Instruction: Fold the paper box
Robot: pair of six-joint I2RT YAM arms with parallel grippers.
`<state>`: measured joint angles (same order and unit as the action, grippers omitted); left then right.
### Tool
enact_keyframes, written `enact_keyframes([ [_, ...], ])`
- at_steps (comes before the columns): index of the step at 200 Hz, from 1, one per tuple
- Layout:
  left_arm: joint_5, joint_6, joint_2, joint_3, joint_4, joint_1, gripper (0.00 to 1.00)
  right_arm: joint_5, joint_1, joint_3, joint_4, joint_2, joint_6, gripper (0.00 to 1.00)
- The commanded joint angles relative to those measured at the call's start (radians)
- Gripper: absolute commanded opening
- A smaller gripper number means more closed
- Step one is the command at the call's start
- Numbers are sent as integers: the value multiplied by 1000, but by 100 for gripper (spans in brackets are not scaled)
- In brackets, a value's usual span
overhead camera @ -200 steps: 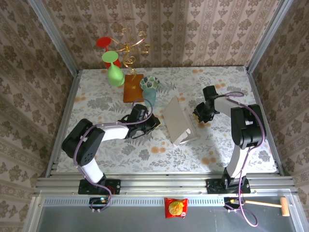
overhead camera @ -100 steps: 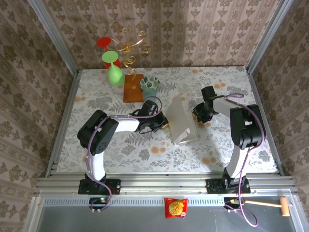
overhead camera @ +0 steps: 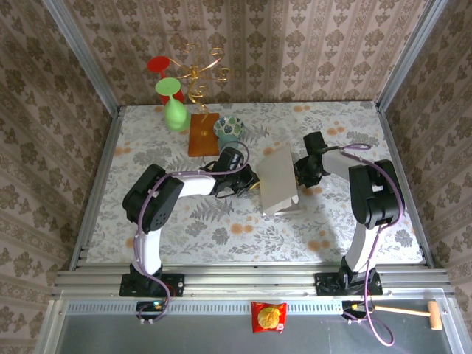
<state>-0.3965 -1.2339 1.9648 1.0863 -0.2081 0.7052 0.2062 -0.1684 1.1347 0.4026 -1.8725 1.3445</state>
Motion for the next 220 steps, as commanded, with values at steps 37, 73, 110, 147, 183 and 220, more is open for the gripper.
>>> enact_keyframes([
  [37, -40, 72, 7, 72, 43, -54, 0, 133, -62, -83, -94, 11, 133, 17],
  [73, -53, 132, 49, 156, 122, -75, 0, 188, -85, -153, -164, 47, 253, 17],
  [110, -46, 239, 89, 286, 252, -108, 0, 213, -127, -220, -153, 116, 323, 19],
  [147, 19, 332, 65, 366, 402, -121, 5, 132, -95, -271, -28, 231, 245, 28],
  [183, 139, 408, -44, 403, 547, -112, 16, 36, -13, -185, 157, 326, 5, 30],
  [220, 219, 387, -178, 357, 667, -112, 19, 41, 93, -83, 126, 278, -185, 26],
])
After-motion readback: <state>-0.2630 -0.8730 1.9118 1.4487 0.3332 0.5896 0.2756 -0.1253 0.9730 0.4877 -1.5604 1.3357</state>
